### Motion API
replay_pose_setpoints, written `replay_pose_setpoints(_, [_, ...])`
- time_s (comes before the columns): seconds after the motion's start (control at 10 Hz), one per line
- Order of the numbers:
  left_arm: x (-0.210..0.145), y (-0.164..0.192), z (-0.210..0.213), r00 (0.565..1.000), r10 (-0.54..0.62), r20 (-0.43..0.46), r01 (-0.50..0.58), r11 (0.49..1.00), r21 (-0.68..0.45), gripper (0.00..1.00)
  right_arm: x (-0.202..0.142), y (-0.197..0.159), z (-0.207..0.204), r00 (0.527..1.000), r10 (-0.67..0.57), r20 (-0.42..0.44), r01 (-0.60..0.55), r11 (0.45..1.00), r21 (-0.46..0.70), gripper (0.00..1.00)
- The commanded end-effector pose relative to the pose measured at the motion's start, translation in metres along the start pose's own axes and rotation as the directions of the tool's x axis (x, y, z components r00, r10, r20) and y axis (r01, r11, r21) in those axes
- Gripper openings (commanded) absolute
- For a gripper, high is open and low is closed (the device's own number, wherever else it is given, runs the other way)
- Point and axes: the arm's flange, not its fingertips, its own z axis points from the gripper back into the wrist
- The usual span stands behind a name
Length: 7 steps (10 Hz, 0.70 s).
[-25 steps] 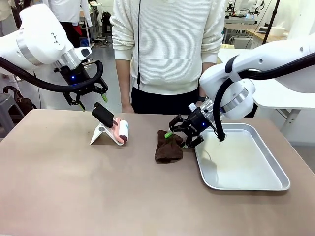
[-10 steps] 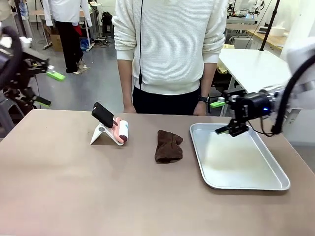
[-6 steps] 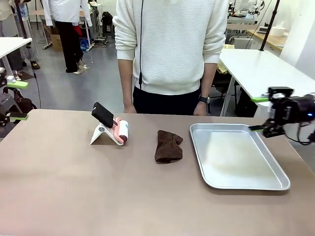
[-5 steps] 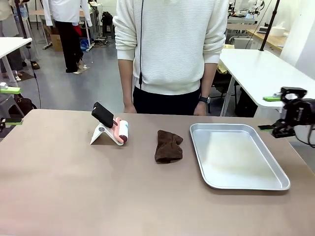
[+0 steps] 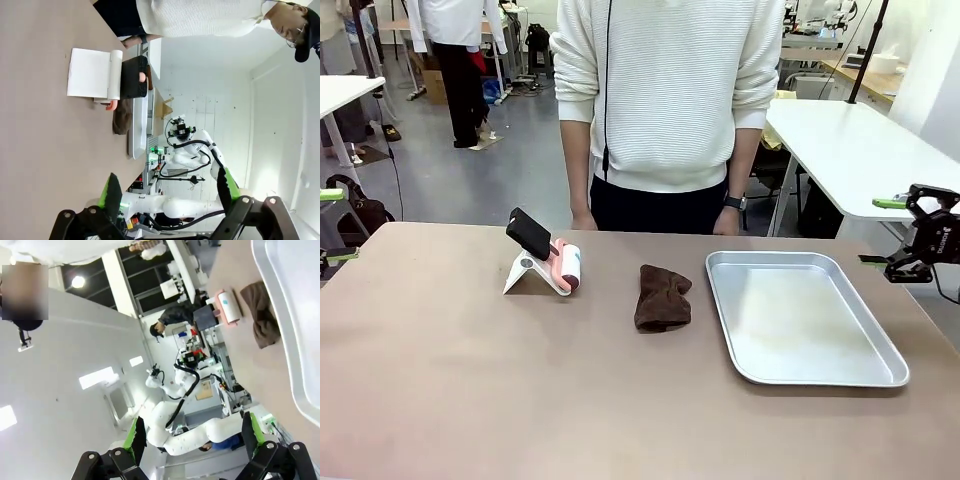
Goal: Clean the surface of the table.
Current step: Return the Lint Roller and towel to their original positions.
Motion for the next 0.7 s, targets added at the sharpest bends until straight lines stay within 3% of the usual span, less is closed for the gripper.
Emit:
replay_pose_setpoints(0.0, [-0.0119, -0.0043, -0.0005, 1.000, -0.018, 0.009, 0.017, 1.000, 0.026, 1.00, -0.0082, 0.0084, -0.0010, 0.999, 0.020, -0.033, -0.021, 1.000, -0.011, 1.00])
replay_pose_setpoints(0.6, [-0.0119, -0.0043, -0.0005, 1.000, -0.018, 0.009, 0.017, 1.000, 0.026, 1.00, -0.0082, 0.0084, -0.0010, 0.999, 0.020, -0.033, -0.021, 1.000, -0.011, 1.00])
